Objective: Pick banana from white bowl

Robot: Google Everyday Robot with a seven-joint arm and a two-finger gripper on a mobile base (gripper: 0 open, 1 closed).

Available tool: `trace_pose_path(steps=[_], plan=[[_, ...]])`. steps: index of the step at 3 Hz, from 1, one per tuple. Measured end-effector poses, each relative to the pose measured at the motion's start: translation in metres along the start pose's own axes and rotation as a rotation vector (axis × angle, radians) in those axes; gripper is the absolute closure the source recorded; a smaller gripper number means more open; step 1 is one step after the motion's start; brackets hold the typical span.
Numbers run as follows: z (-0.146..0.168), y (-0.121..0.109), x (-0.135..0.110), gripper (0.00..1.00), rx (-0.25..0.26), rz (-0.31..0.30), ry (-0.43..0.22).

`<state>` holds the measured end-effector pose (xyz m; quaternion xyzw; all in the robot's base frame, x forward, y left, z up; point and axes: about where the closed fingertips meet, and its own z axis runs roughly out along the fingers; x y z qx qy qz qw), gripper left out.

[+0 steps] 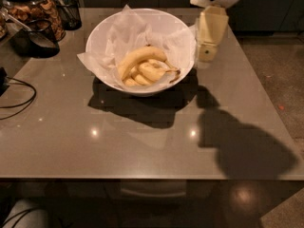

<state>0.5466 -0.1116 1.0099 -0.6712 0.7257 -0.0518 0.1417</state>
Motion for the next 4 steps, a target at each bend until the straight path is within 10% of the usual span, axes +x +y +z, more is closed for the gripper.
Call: trace_pose_path(steps=[3,4], plan=[[0.015,-0.025,-0.022,0.00,-0.013,-0.005,-0.116],[0.023,-0.040,-0.038,0.17,-0.038,-0.014,-0.159]])
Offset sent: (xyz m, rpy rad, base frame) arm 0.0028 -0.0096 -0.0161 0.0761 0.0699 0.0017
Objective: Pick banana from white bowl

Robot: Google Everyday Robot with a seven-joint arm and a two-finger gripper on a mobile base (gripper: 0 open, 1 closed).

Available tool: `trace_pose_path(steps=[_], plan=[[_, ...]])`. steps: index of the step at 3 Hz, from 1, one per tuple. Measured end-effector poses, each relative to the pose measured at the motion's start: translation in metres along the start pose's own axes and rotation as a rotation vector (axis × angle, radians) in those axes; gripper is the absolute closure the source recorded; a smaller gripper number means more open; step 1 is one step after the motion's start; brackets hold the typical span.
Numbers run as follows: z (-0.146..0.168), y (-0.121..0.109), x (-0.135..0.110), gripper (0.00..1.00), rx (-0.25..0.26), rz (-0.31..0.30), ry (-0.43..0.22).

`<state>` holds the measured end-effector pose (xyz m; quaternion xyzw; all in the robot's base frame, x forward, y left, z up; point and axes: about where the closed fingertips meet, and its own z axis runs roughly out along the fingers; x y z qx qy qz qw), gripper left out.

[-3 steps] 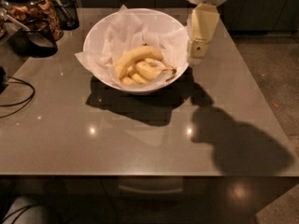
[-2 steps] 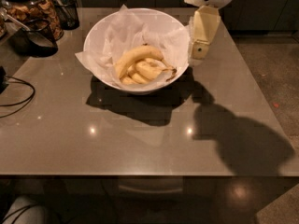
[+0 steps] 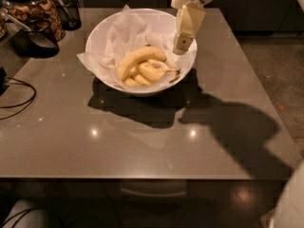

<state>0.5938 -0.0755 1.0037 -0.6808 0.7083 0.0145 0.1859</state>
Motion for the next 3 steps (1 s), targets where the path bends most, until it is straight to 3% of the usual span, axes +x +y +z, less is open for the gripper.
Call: trace_pose_path(steps=[1,3], plan=[[0.010,-0.012,-0.009,0.28,-0.022,0.002,-0.030],[0.030,-0.029,-0.018,0.30,-0.060,0.021,-0.066]])
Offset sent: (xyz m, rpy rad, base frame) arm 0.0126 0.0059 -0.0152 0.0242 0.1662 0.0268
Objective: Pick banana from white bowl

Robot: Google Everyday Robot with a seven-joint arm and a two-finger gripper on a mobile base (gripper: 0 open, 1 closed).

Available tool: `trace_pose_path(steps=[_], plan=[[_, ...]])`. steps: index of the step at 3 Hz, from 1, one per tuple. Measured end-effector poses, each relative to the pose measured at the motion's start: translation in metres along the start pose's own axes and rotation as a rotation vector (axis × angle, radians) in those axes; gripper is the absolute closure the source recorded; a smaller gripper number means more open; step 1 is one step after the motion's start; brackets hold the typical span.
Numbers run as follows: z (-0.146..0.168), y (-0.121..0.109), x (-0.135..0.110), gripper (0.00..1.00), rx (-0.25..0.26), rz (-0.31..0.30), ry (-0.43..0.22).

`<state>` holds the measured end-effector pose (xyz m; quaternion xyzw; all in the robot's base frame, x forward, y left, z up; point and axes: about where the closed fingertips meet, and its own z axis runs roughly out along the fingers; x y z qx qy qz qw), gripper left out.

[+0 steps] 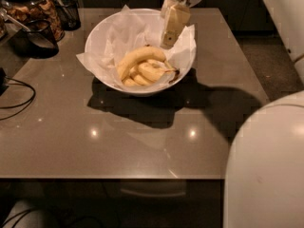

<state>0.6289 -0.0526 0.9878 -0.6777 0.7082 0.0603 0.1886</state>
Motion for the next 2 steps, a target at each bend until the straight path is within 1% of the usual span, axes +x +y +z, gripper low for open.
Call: trace_pose_path(steps=[2], plan=[[0.029,-0.016,-0.004,0.37,-0.039,0.016,-0.009]])
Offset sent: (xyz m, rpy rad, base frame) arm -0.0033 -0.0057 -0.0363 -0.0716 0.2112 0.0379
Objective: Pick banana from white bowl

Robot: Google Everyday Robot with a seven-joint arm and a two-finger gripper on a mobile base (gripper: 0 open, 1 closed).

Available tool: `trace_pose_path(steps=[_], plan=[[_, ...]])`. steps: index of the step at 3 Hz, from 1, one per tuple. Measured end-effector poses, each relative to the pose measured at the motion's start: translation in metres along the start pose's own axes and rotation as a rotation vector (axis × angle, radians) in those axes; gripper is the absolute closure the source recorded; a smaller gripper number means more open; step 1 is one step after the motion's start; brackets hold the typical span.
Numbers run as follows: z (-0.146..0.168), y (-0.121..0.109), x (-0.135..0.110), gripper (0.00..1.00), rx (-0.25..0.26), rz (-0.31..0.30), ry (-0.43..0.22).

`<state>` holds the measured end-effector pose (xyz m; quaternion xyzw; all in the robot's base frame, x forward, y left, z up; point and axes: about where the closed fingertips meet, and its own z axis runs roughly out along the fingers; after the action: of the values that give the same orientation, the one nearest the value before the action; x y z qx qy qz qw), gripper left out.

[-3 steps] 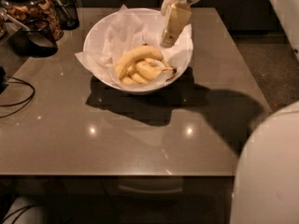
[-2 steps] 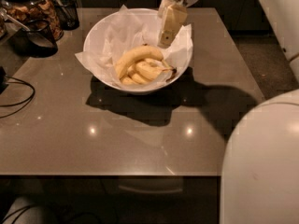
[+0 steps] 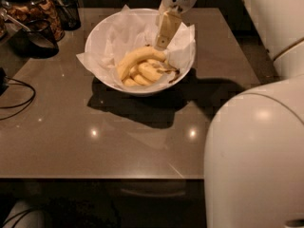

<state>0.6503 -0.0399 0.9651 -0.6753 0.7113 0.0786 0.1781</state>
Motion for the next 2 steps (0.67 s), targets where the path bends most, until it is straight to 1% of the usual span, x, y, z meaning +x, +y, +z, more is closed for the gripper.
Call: trace_pose_path(steps=[2], plan=[[0.031,-0.008,0.003,0.37,-0.051,0.024,0.011]])
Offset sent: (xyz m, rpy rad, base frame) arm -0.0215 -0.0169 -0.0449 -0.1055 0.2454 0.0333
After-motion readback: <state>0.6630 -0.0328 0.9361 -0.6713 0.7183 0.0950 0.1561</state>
